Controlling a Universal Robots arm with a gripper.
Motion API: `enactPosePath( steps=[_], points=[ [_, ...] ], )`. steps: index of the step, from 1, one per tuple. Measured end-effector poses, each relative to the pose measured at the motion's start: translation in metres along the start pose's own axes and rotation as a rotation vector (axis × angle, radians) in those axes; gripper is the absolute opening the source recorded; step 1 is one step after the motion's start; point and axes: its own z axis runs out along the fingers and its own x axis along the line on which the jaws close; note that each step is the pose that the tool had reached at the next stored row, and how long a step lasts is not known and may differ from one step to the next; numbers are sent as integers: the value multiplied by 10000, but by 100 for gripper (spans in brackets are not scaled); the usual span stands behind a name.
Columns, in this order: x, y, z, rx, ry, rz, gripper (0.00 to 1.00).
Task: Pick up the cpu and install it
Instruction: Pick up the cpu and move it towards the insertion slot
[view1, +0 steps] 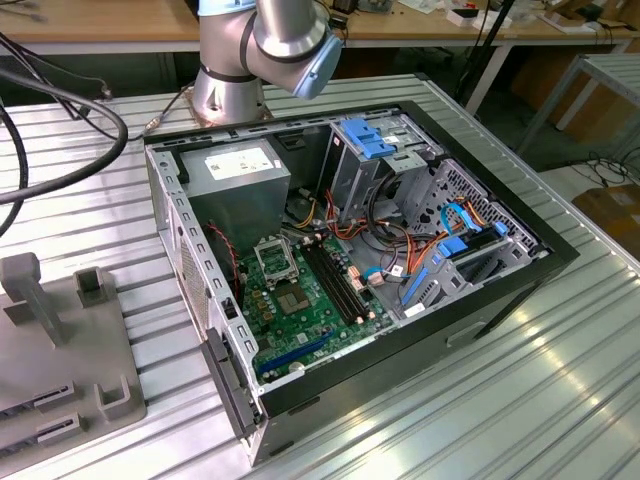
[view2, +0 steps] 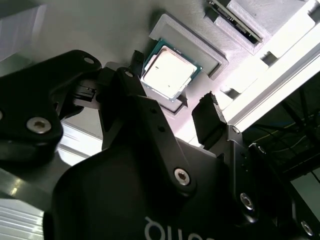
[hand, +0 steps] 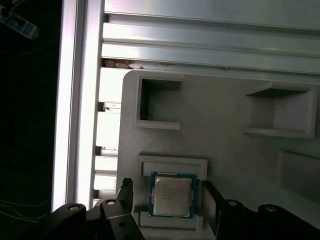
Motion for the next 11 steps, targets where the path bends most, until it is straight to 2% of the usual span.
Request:
enactPosePath(
  steps=[1,11],
  points=[
    [0,1,2,67,4,1,66],
    [-2,15,38,73,3,1,66]
  ],
)
